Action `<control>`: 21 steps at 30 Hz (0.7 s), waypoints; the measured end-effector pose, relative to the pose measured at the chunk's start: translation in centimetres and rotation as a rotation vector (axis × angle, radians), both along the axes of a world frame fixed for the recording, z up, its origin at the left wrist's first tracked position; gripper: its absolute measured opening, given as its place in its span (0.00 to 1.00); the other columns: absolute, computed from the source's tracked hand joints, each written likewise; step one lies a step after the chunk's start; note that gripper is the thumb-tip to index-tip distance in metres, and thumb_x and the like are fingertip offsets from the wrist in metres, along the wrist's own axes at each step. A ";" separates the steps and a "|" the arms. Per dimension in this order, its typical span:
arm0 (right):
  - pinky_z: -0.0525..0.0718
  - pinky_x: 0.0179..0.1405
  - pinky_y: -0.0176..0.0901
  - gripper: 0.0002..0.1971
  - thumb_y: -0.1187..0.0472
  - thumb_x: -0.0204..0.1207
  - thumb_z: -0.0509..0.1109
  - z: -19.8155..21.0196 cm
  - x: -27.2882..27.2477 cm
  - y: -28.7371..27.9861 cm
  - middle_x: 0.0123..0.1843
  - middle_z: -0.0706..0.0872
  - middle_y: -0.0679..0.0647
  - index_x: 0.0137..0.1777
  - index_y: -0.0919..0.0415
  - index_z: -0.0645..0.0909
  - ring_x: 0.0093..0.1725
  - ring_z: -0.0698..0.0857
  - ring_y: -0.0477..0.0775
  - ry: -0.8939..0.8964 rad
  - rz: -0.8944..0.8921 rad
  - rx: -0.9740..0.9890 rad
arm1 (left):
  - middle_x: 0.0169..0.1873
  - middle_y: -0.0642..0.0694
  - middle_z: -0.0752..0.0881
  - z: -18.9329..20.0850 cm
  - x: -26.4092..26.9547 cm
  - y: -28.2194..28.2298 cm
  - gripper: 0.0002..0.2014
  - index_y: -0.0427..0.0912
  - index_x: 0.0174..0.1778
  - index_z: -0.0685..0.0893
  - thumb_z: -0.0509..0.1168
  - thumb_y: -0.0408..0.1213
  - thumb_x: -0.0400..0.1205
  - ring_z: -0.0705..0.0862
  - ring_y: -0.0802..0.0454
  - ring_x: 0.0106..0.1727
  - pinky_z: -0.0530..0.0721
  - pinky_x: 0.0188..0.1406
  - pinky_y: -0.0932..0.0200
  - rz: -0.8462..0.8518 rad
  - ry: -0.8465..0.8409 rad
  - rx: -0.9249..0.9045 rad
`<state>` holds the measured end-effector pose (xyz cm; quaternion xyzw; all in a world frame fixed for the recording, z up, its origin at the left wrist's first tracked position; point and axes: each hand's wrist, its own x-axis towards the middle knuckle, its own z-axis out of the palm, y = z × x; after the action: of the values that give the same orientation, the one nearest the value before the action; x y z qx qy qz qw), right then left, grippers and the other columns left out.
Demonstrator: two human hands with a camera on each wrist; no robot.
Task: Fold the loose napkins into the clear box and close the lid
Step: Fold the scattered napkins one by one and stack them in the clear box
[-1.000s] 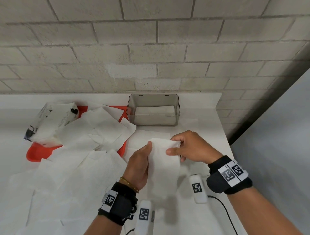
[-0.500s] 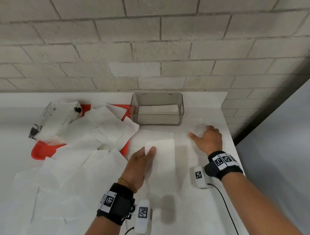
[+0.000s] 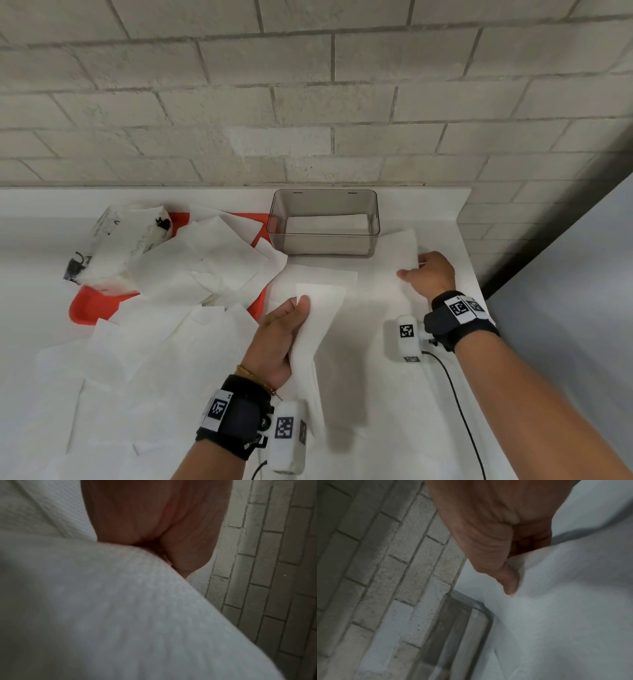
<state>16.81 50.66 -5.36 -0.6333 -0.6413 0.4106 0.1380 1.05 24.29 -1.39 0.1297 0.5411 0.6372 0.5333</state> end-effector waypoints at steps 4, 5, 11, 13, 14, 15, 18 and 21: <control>0.80 0.70 0.46 0.28 0.59 0.79 0.80 3.2 1.7 -2.5 0.67 0.85 0.50 0.76 0.62 0.78 0.71 0.84 0.57 0.302 0.042 -0.027 | 0.49 0.39 0.91 0.2 0.2 0.6 0.15 0.37 0.58 0.88 0.61 0.43 0.91 0.91 0.51 0.43 0.83 0.25 0.64 -0.026 -0.095 0.056; 0.82 0.72 0.49 0.22 0.61 0.79 0.80 4.1 2.2 -3.5 0.65 0.89 0.48 0.72 0.58 0.82 0.69 0.86 0.55 0.393 0.106 -0.057 | 0.53 0.38 0.91 0.3 0.4 0.8 0.16 0.37 0.62 0.88 0.60 0.43 0.91 0.91 0.48 0.50 0.84 0.26 0.64 -0.030 -0.120 0.061; 0.87 0.64 0.45 0.22 0.61 0.80 0.79 8.0 3.2 -10.5 0.62 0.93 0.42 0.71 0.45 0.82 0.61 0.91 0.43 0.508 0.535 -0.057 | 0.73 0.30 0.83 -0.1 1.8 2.4 0.23 0.37 0.76 0.82 0.60 0.49 0.91 0.82 0.32 0.73 0.80 0.76 0.33 -0.090 -0.132 0.053; 0.86 0.52 0.38 0.20 0.56 0.79 0.80 7.8 2.8 -12.2 0.56 0.92 0.45 0.69 0.44 0.82 0.47 0.88 0.37 0.410 0.625 0.048 | 0.71 0.30 0.85 -0.2 2.1 2.8 0.24 0.36 0.76 0.82 0.60 0.50 0.91 0.86 0.34 0.68 0.86 0.68 0.38 -0.083 -0.088 0.057; 0.82 0.44 0.36 0.19 0.54 0.79 0.80 7.4 2.7 -12.7 0.53 0.90 0.49 0.68 0.44 0.83 0.39 0.82 0.37 0.349 0.653 0.112 | 0.70 0.29 0.85 -0.3 2.1 2.9 0.24 0.36 0.75 0.82 0.60 0.50 0.91 0.87 0.34 0.66 0.88 0.65 0.40 -0.076 -0.069 0.056; 0.79 0.41 0.35 0.19 0.55 0.78 0.80 7.0 2.6 -13.0 0.51 0.88 0.51 0.67 0.43 0.83 0.36 0.77 0.38 0.323 0.674 0.131 | 0.70 0.29 0.85 -0.5 2.1 2.9 0.25 0.35 0.75 0.82 0.61 0.51 0.91 0.86 0.33 0.68 0.87 0.66 0.38 -0.068 -0.052 0.049; 0.85 0.47 0.38 0.27 0.57 0.71 0.86 6.3 3.3 -13.0 0.51 0.87 0.44 0.67 0.39 0.84 0.42 0.82 0.41 0.390 0.736 -0.078 | 0.67 0.31 0.87 -1.0 1.5 2.3 0.26 0.31 0.69 0.83 0.64 0.53 0.89 0.84 0.32 0.70 0.80 0.75 0.34 -0.017 -0.018 0.037; 0.84 0.59 0.36 0.36 0.51 0.64 0.90 4.9 5.2 -11.4 0.61 0.88 0.34 0.71 0.35 0.81 0.58 0.86 0.39 0.183 0.796 -0.064 | 0.57 0.35 0.88 -1.1 0.4 1.3 0.18 0.36 0.60 0.85 0.65 0.49 0.87 0.86 0.40 0.60 0.83 0.67 0.44 0.078 0.018 0.059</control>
<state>22.04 39.23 -0.43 -0.3004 -0.8083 0.5063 0.0052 1.43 25.57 -2.44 0.1298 0.5317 0.6719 0.4989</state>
